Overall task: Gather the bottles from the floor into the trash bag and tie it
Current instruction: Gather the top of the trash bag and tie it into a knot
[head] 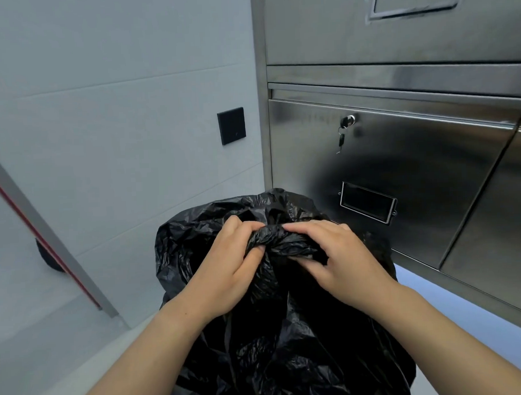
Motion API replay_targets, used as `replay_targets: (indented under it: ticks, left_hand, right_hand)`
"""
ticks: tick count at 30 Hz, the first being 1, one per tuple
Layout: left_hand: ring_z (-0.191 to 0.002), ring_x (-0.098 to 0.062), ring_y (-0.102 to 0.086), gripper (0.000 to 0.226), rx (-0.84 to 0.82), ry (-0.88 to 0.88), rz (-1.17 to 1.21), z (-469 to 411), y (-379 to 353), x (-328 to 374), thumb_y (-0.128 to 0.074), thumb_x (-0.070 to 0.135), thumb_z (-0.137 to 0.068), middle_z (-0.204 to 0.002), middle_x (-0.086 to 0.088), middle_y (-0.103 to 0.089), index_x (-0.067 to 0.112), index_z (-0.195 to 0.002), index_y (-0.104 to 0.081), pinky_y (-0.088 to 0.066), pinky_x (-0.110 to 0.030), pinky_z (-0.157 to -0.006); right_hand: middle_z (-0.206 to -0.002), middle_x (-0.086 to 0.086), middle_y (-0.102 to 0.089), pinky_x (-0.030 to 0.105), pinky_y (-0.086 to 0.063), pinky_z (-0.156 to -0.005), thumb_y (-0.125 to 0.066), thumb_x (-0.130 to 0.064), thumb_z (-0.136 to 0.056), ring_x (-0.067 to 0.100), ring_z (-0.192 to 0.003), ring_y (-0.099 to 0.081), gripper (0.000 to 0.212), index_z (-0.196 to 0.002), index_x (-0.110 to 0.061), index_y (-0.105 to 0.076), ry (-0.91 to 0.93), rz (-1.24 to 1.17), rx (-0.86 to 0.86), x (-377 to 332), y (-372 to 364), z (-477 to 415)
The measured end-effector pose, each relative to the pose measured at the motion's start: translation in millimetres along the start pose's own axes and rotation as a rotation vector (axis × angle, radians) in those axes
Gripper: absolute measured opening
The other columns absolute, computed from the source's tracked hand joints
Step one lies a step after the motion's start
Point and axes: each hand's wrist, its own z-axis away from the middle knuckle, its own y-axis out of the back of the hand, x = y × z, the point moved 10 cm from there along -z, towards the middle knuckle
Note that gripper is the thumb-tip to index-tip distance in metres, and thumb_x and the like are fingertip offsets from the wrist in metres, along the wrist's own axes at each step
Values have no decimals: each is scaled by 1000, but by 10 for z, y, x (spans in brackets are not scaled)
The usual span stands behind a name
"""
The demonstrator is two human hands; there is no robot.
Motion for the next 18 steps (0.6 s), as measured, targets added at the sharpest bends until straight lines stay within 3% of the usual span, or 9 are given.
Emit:
replay_targets:
  ticks: [4, 7, 10, 14, 18]
  left_hand:
    - [-99, 0, -46, 39, 28, -37, -34, 22, -22, 31, -48, 53, -86, -101, 17, -42, 41, -123, -42, -32, -5, -81]
    - [-91, -1, -45, 41, 39, -79, -65, 24, -44, 75, -49, 58, -85, -95, 12, -40, 48, -124, -40, -32, -5, -81]
    - [-83, -2, -42, 33, 68, -96, -99, 16, -35, 79, -44, 58, -83, -86, 12, -37, 42, -111, -52, -32, -6, -76]
    - [-82, -2, -43, 31, 70, -76, -98, 17, -61, 45, -50, 49, -87, -85, 13, -38, 28, -108, -59, -32, -7, -74]
    - [-78, 0, -41, 32, 98, -48, -93, 2, -10, 41, -50, 41, -87, -83, 13, -36, 22, -110, -60, -32, -7, -71]
  right_hand:
    - [-93, -17, -51, 27, -38, -79, -61, -16, -81, -2, -88, -49, 22, -102, -21, -66, -40, -71, 57, 80, 51, -23]
    - [-91, -14, -62, 20, -42, -78, -62, -10, -83, 1, -87, -57, 15, -93, -20, -66, -49, -187, 2, 102, 25, -25]
    - [-85, -12, -70, 19, -47, -75, -63, -17, -85, 5, -82, -64, 15, -93, -29, -62, -124, -363, -61, 135, -44, 3]
    - [-90, 2, -72, 39, -52, -82, -66, -22, -83, 24, -84, -66, 29, -104, -36, -54, -166, -631, -144, 102, -89, 18]
    - [-102, -4, -70, 21, -49, -87, -73, -7, -75, 12, -96, -66, 49, -111, -37, -58, -52, -629, -172, -32, -11, 38]
